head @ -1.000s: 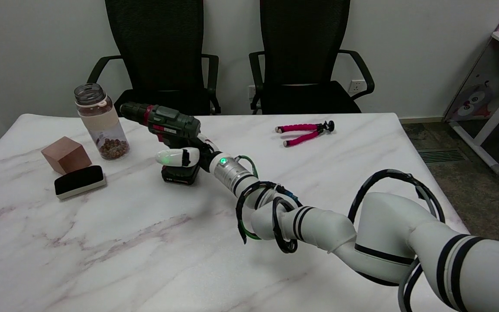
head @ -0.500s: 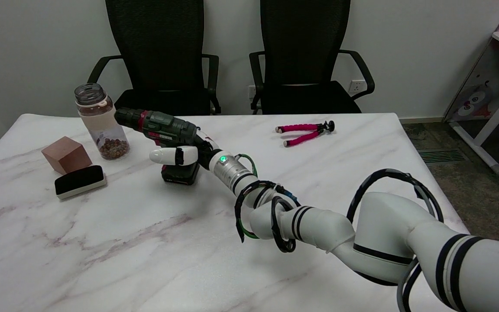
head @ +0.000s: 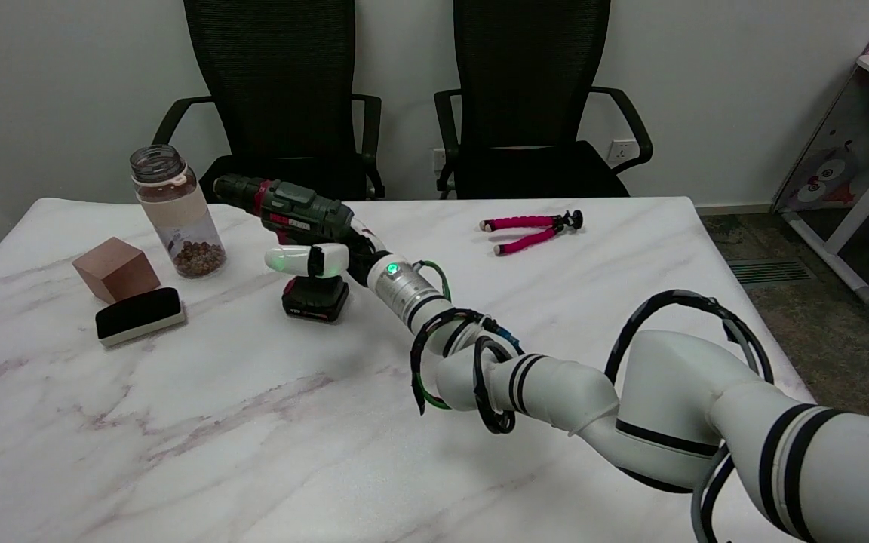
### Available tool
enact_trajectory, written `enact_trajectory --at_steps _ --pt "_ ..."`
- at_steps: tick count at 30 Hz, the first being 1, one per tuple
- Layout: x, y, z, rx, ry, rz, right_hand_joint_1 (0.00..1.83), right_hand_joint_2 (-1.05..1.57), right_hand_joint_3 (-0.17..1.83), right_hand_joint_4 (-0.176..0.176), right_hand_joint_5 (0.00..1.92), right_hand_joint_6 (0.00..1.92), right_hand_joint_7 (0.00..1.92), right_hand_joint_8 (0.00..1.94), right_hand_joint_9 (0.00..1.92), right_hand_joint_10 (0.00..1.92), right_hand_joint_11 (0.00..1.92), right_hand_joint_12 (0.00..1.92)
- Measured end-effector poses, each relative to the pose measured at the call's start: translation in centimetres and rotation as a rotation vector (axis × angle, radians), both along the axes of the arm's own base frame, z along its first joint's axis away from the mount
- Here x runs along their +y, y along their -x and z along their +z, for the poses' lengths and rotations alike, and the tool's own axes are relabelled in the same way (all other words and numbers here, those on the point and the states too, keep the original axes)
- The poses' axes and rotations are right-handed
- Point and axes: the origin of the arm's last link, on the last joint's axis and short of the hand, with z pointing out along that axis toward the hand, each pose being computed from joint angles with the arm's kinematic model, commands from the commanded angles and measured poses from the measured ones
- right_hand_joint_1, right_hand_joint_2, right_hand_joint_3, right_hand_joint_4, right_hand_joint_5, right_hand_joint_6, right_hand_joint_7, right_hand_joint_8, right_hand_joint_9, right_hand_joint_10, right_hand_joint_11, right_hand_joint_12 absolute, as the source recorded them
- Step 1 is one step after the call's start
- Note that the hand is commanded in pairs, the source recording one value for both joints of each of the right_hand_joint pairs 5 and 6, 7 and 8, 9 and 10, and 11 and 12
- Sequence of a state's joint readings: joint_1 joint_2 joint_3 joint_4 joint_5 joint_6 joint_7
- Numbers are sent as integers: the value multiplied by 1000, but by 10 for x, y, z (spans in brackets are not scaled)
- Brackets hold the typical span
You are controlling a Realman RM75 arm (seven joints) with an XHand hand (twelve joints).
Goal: Pick up the power screwdriver.
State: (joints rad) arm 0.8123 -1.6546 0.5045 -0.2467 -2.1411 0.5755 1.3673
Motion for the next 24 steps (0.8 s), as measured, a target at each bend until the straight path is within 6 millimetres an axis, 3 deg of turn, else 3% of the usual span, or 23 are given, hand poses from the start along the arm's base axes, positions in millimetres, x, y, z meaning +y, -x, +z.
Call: enact_trajectory --at_steps 24 --pt "-2 -6 -1 -12 0 12 971 -265 924 172 259 259 259 259 413 413 230 230"
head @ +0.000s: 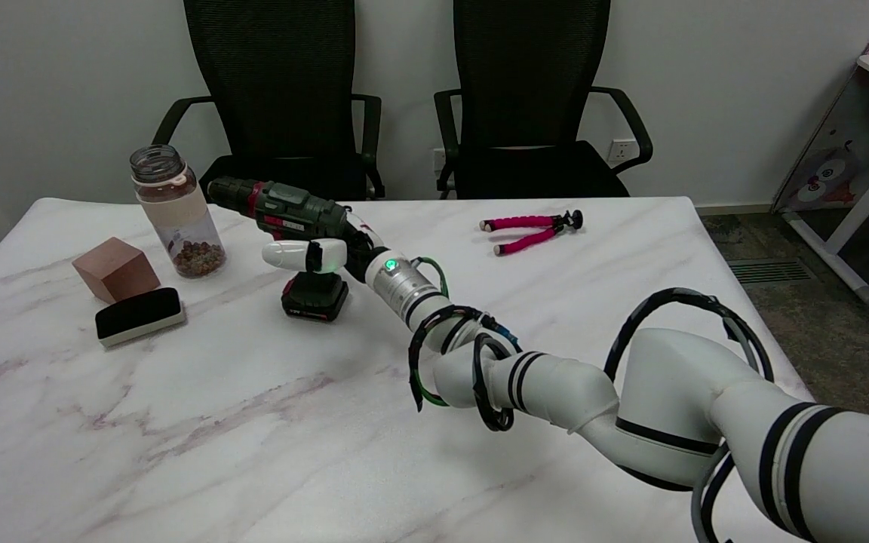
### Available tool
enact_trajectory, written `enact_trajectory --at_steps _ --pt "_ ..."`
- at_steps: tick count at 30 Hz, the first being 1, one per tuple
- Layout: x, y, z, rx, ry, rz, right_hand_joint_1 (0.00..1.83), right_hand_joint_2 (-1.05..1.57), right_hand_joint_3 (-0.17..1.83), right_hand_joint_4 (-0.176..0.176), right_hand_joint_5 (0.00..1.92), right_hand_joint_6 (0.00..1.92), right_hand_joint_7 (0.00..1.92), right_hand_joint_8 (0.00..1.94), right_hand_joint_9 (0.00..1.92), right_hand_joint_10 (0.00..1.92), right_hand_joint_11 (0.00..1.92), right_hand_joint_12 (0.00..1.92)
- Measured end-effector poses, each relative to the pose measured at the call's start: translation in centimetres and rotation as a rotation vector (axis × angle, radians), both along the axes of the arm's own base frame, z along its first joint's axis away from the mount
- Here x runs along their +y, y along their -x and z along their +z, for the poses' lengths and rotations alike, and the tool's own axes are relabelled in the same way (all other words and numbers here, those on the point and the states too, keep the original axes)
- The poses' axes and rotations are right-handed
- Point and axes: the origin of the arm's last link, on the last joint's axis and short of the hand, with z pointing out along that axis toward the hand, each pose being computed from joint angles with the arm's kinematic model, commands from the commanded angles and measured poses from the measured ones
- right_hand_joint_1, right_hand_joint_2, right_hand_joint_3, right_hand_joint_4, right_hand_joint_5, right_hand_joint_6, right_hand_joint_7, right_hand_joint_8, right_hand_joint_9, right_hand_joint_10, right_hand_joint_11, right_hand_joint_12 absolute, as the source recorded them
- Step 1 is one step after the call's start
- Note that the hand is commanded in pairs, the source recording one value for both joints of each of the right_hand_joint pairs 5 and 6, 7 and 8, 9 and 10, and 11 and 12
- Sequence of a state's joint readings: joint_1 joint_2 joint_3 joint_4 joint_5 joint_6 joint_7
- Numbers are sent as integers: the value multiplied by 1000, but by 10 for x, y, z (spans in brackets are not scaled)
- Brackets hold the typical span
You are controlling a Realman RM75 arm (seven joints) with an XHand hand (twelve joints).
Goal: Pick up the power screwdriver.
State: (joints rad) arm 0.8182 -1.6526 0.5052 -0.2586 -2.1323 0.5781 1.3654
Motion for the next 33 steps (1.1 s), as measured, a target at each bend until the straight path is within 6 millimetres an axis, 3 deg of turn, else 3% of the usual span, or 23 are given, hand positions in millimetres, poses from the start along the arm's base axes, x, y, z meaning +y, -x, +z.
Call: enact_trajectory --at_steps 33 --pt "9 7 -10 -46 -20 -23 975 -200 1002 161 256 256 256 256 466 466 361 361"
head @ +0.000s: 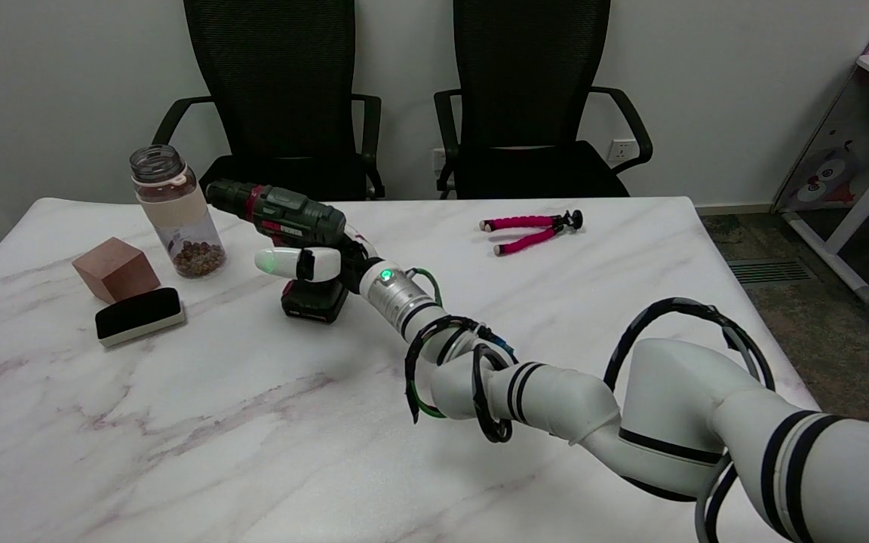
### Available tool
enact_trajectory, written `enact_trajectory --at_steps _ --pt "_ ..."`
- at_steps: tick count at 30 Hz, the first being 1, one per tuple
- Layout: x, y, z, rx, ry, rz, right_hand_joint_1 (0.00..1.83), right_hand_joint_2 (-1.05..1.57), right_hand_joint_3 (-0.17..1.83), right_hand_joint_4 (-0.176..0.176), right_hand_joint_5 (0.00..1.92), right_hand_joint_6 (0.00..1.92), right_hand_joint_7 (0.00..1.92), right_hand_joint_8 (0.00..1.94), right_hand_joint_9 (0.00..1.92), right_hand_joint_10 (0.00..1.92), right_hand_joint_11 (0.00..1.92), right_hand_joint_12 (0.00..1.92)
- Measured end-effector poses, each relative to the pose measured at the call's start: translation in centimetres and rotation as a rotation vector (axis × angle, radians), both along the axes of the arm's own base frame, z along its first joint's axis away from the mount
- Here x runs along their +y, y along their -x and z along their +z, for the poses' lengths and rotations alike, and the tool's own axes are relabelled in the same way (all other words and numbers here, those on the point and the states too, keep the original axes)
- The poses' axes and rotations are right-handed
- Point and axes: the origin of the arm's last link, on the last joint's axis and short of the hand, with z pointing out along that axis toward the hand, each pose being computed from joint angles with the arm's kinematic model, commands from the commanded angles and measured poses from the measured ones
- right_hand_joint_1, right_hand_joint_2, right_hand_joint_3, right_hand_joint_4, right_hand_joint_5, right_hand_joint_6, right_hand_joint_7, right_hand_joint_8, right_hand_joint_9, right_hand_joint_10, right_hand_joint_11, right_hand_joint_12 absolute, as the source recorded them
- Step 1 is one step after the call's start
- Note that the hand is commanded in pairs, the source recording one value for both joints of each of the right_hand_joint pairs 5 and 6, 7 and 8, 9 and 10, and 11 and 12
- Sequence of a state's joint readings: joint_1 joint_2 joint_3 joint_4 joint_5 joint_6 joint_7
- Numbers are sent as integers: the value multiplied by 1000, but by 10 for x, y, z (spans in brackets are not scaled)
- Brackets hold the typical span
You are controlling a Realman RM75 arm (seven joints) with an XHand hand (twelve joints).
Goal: Pick up the power screwdriver.
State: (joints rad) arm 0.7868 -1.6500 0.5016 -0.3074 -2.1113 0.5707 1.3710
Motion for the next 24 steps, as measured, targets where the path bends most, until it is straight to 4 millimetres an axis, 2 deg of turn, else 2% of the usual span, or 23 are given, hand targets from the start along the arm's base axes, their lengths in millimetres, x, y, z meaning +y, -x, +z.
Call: enact_trajectory --at_steps 4,8,11,15,24 --pt "1 2 0 -2 1 -5 982 -149 955 164 270 270 270 270 501 501 381 381" --pt "1 3 0 -4 2 -9 1007 -68 960 165 309 309 309 309 784 784 750 750" --pt "2 3 0 -5 3 -12 1038 53 1003 162 382 382 382 382 971 971 903 903" --pt "2 3 1 -8 5 -13 1076 180 1089 158 470 470 470 470 1074 1074 992 992" --pt "1 3 2 -10 10 -15 1088 223 1200 154 534 534 534 534 1105 1105 1025 1025"
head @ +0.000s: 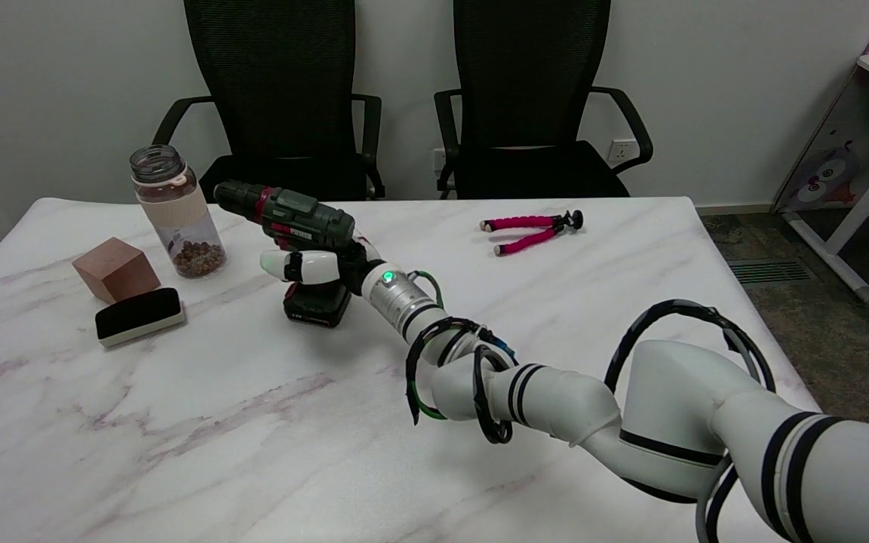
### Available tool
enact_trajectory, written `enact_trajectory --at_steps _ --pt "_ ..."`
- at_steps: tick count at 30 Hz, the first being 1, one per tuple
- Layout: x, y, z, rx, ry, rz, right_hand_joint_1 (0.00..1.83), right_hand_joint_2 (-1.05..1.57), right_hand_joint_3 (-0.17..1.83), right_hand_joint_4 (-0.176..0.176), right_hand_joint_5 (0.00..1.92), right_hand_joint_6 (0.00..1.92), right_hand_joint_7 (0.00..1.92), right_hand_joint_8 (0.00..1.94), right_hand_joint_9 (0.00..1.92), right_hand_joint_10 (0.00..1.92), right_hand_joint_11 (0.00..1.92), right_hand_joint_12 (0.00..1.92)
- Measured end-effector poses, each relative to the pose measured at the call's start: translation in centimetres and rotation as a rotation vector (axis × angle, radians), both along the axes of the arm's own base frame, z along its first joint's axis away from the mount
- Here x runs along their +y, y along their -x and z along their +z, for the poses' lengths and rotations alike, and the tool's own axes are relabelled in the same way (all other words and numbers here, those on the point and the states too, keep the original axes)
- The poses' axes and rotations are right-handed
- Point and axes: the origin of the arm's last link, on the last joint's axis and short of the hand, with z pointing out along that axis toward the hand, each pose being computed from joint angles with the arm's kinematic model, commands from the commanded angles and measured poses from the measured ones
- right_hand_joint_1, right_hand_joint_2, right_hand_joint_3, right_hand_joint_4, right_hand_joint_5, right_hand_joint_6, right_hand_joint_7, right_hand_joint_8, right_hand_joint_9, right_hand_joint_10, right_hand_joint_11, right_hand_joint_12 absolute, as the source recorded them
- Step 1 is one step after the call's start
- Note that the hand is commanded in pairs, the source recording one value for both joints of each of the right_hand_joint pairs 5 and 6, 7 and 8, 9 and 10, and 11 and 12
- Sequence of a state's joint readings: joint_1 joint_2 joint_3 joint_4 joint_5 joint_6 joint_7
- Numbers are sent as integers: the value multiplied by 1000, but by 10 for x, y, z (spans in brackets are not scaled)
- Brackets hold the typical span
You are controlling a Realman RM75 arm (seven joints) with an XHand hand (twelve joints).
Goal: Pick up the power screwdriver.
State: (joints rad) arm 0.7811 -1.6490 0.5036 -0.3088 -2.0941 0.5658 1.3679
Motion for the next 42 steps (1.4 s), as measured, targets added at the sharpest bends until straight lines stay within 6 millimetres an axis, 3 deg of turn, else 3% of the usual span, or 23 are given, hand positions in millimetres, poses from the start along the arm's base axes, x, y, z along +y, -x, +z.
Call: enact_trajectory --at_steps 11,18,25,28,29,30,33,37,42 --pt "-2 -2 1 2 3 3 1087 253 1244 153 571 571 571 571 1128 1128 1089 1089" --pt "-3 -4 1 2 4 7 1117 333 1260 150 576 576 576 576 1235 1235 1306 1306" --pt "-4 -5 1 4 5 10 1169 378 1225 144 572 572 572 572 1303 1303 1405 1405" --pt "-5 -6 2 8 4 13 1171 465 1152 141 711 711 711 711 1371 1371 1466 1466" --pt "-5 -6 2 8 4 14 1180 526 1082 120 872 872 872 872 1416 1416 1500 1500" --pt "-5 -7 2 8 5 15 1183 571 1041 60 985 985 985 985 1446 1446 1514 1514" --pt "-5 -7 2 10 5 16 1181 691 1028 -15 1227 1227 1227 1227 1516 1516 1541 1541" --pt "-6 -8 2 11 7 17 1153 891 980 -8 1426 1426 1426 1426 1590 1590 1574 1574" --pt "-6 -8 2 13 7 18 1128 1015 940 -3 1521 1521 1521 1521 1630 1630 1594 1594"
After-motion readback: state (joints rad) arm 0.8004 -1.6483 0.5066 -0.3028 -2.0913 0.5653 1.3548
